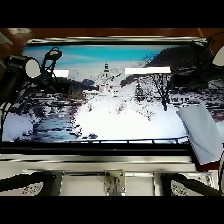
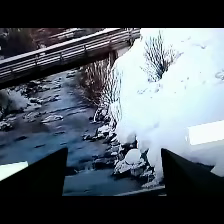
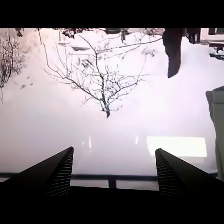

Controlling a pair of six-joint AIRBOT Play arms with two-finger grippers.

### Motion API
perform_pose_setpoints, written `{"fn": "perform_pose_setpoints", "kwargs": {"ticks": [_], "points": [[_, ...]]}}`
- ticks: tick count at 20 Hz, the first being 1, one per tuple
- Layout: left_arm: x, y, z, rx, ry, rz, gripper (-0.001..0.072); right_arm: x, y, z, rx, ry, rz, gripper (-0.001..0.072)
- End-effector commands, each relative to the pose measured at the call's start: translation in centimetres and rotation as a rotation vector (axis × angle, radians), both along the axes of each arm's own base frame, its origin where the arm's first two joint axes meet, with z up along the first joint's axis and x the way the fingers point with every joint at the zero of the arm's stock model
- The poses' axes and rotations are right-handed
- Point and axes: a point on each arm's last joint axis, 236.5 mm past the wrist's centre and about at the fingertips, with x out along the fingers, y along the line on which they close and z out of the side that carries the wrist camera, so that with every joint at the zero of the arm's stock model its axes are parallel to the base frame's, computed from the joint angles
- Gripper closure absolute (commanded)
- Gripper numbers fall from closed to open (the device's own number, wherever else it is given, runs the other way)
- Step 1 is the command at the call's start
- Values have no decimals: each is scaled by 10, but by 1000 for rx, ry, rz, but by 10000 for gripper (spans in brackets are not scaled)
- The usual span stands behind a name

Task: Fold the shirts.

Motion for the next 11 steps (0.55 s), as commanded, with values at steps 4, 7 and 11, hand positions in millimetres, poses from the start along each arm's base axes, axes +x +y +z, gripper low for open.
{"fn": "perform_pose_setpoints", "kwargs": {"ticks": [4,7,11], "points": [[0,1,-1,5,4,3,14,0,4,-4,-17,9,15,88],[0,1,-1,5,4,3,13,0,4,-4,-18,9,15,87],[0,1,-1,6,4,4,14,2,4,-4,-17,0,15,88]]}}
